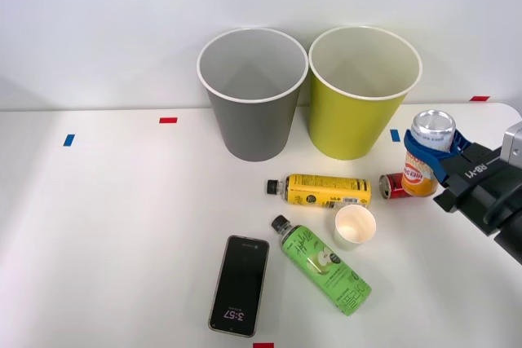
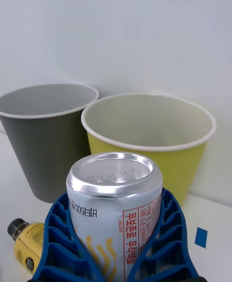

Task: Put cans in the gray bin, plastic bottles in the light green bin

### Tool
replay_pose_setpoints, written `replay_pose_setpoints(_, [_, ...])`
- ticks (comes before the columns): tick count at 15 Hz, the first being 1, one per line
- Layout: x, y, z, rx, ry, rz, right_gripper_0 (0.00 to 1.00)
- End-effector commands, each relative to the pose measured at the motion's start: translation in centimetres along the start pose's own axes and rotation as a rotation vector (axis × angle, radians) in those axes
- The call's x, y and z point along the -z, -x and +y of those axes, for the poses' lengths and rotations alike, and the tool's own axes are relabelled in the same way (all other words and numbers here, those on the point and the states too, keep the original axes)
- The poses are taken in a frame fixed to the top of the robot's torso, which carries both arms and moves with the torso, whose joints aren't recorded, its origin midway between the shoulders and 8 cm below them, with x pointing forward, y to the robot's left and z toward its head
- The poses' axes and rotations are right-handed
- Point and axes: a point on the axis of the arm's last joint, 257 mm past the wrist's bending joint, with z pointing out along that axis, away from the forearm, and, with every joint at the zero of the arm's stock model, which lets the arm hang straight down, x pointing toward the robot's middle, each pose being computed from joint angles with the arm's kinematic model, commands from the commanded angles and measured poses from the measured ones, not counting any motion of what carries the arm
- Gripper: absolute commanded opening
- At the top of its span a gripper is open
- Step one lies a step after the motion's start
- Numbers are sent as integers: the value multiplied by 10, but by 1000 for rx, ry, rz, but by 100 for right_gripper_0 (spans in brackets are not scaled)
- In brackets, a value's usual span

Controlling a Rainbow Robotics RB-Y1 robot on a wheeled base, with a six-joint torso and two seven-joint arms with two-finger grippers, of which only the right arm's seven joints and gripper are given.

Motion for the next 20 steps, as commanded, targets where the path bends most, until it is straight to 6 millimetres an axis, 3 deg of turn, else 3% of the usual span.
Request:
replay_pose_setpoints(1, [-14,49,21,-19,47,-114,0])
replay_pose_setpoints(4, [-28,104,40,-56,96,-245,0])
replay_pose_setpoints(7, [-47,132,64,-120,152,-330,0])
replay_pose_setpoints(10, [-82,139,82,-139,176,-297,0])
replay_pose_setpoints(13, [-147,146,100,-193,202,-272,0])
replay_pose_setpoints(17, [-238,134,128,-241,226,-215,0])
replay_pose_setpoints(20, [-282,131,145,-257,230,-175,0])
